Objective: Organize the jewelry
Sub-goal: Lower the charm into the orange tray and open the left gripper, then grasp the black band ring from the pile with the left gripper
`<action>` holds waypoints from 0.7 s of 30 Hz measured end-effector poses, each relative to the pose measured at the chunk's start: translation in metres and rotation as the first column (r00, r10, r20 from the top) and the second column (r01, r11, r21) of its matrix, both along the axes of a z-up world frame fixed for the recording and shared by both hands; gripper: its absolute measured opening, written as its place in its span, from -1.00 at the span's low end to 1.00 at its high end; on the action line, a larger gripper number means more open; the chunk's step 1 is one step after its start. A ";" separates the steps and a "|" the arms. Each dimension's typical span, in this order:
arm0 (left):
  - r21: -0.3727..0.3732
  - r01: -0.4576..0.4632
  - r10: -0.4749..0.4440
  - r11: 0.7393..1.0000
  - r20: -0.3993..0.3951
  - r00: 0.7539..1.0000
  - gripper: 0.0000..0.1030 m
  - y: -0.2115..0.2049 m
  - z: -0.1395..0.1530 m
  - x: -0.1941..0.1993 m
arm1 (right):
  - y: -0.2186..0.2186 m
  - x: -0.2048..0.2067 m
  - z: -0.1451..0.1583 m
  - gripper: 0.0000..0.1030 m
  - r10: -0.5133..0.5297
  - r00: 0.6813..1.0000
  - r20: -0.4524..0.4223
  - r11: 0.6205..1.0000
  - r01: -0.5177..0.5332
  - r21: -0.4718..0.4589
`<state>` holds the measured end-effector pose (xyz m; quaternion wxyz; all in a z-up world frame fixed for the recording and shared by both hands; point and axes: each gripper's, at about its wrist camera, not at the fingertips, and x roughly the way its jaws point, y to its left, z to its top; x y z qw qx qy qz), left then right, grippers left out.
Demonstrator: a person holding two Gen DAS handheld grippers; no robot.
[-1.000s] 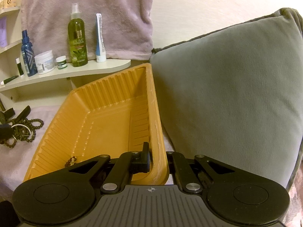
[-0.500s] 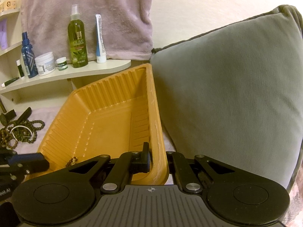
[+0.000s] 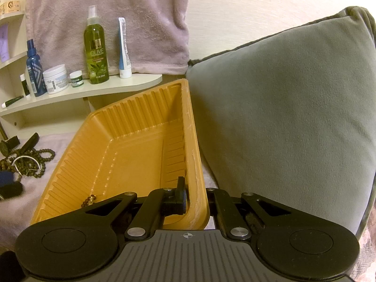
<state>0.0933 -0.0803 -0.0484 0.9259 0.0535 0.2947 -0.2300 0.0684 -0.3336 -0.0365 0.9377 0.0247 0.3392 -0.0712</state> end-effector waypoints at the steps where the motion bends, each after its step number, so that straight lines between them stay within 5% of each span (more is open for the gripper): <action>1: -0.001 -0.030 0.030 1.000 0.006 1.000 -0.46 0.009 0.001 0.001 | 0.000 0.000 0.000 -0.91 0.000 1.000 0.000 1.000 0.000 0.000; 10: 0.034 -0.281 0.281 0.959 0.003 0.960 -0.46 0.093 -0.013 0.016 | 0.000 0.002 0.000 -0.91 0.000 1.000 -0.004 1.000 -0.001 -0.011; 21: 0.049 -0.357 0.360 0.933 -0.056 0.931 -0.46 0.102 -0.043 0.043 | 0.001 0.003 0.000 -0.91 0.003 1.000 -0.009 1.000 -0.004 -0.026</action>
